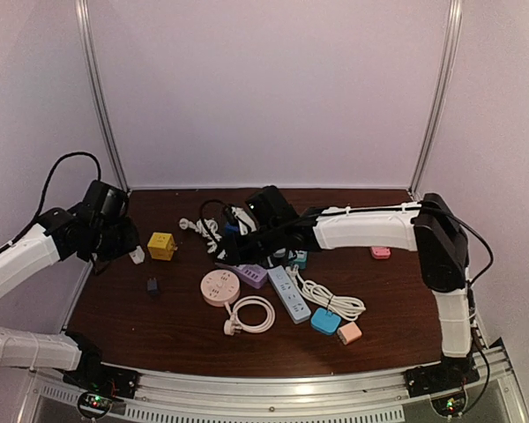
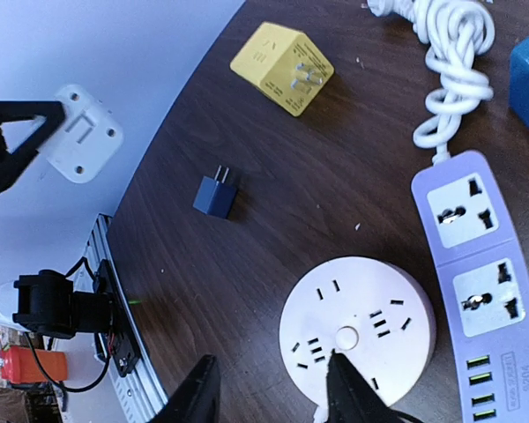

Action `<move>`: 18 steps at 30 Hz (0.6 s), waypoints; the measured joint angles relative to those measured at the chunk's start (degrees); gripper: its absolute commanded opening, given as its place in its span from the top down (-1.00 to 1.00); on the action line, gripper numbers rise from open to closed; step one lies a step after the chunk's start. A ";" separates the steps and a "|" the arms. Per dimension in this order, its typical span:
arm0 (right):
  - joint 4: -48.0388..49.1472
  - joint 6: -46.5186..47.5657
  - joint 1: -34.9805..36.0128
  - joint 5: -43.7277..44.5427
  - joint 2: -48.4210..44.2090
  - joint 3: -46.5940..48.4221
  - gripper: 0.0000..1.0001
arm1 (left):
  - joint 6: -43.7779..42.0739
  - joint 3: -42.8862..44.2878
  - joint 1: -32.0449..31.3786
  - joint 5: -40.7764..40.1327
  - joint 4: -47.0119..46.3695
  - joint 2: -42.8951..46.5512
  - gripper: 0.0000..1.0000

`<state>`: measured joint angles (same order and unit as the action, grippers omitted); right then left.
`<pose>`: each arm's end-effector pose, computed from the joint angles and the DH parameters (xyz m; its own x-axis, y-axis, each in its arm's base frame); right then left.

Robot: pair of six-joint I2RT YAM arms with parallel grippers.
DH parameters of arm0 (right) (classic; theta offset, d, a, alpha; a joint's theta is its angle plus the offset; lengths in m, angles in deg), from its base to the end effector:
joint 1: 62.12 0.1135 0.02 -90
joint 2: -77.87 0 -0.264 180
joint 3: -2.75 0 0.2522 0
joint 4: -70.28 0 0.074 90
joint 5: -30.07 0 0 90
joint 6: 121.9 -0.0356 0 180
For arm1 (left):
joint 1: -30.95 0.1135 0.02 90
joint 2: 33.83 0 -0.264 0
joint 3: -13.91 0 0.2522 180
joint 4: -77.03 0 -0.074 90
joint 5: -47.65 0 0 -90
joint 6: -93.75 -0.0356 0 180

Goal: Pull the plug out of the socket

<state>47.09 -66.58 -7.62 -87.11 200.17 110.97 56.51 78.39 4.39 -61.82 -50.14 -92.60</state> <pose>0.2712 0.4082 0.2113 -0.8214 -0.2799 -0.4970 -0.5691 0.4620 0.6803 0.1907 -0.0821 0.2855 -0.5708 -0.5538 -0.6062 -0.3895 0.8326 -0.3939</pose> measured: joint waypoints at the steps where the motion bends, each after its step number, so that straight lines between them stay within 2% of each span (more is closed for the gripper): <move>1: -0.52 0.74 -0.02 0.79 -1.36 0.00 -0.13 | -0.44 0.90 0.00 -2.47 2.86 -1.44 1.00; 7: -2.95 4.70 -0.28 5.88 -8.33 0.00 -0.66 | -1.88 5.29 0.15 -11.56 11.30 -10.51 1.00; 9: -3.23 6.01 -0.39 7.72 -10.21 -0.39 -0.97 | -2.29 6.36 0.44 -13.81 13.11 -14.21 1.00; 18: -4.44 8.04 -1.16 14.23 -16.96 -6.73 -1.00 | -3.87 8.02 1.29 -17.92 15.47 -28.09 1.00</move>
<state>42.65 -58.53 -8.77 -72.88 183.20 104.23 52.64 86.41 5.67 -79.74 -34.67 -120.68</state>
